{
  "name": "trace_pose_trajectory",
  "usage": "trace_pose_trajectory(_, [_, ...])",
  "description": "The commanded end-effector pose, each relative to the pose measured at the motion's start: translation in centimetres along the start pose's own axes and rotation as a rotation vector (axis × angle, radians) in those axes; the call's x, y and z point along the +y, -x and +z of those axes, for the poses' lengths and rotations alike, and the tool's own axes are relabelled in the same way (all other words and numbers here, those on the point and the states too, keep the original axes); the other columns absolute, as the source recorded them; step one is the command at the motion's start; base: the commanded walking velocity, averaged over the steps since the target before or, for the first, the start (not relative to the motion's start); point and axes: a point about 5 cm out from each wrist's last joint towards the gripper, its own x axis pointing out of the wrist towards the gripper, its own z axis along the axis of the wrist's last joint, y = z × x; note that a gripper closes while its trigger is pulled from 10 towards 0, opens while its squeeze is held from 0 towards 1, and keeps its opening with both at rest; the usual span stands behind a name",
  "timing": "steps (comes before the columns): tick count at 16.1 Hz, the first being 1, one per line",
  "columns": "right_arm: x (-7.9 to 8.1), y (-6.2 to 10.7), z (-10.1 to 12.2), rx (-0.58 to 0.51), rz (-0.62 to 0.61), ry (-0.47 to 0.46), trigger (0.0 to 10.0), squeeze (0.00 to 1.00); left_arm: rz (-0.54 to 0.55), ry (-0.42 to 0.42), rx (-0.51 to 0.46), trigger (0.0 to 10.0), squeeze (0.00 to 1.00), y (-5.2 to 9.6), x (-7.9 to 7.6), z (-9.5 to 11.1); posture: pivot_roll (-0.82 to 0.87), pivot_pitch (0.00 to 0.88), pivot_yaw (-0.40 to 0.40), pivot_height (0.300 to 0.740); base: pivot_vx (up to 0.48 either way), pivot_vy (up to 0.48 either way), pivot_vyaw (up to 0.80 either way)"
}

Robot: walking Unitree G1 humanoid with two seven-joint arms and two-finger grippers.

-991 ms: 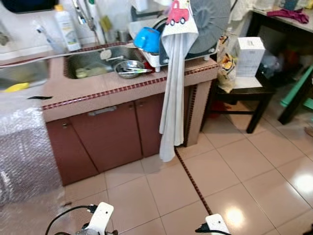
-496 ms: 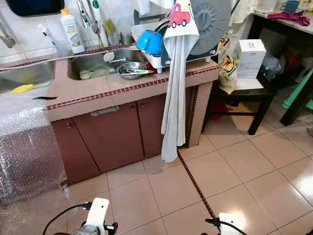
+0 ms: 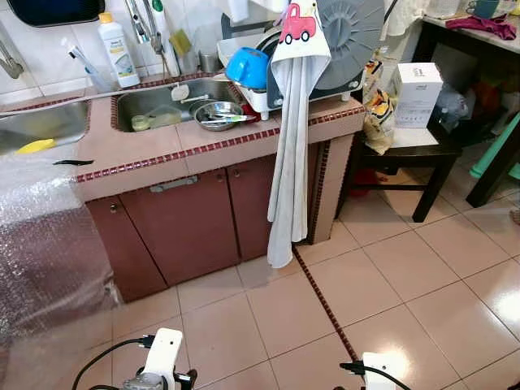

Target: Kitchen organization

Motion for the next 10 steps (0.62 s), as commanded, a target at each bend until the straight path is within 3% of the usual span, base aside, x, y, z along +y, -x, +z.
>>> trace_pose_trajectory(1, [0.17, -0.05, 0.27, -0.005, 0.005, 0.000, 10.0, 0.00, 0.008, -0.013, -0.009, 10.0, 0.00, 0.00, 0.20, 0.50, -0.07, 0.000, 0.092, 0.740, 0.000, 0.000, 0.00])
trace_pose_trajectory(10, [0.17, -0.05, 0.27, -0.005, 0.005, 0.000, 10.0, 0.00, 0.008, -0.013, -0.009, 10.0, 0.00, 0.00, 0.20, 0.50, -0.07, 0.000, 0.092, 0.740, 0.000, 0.000, 0.00])
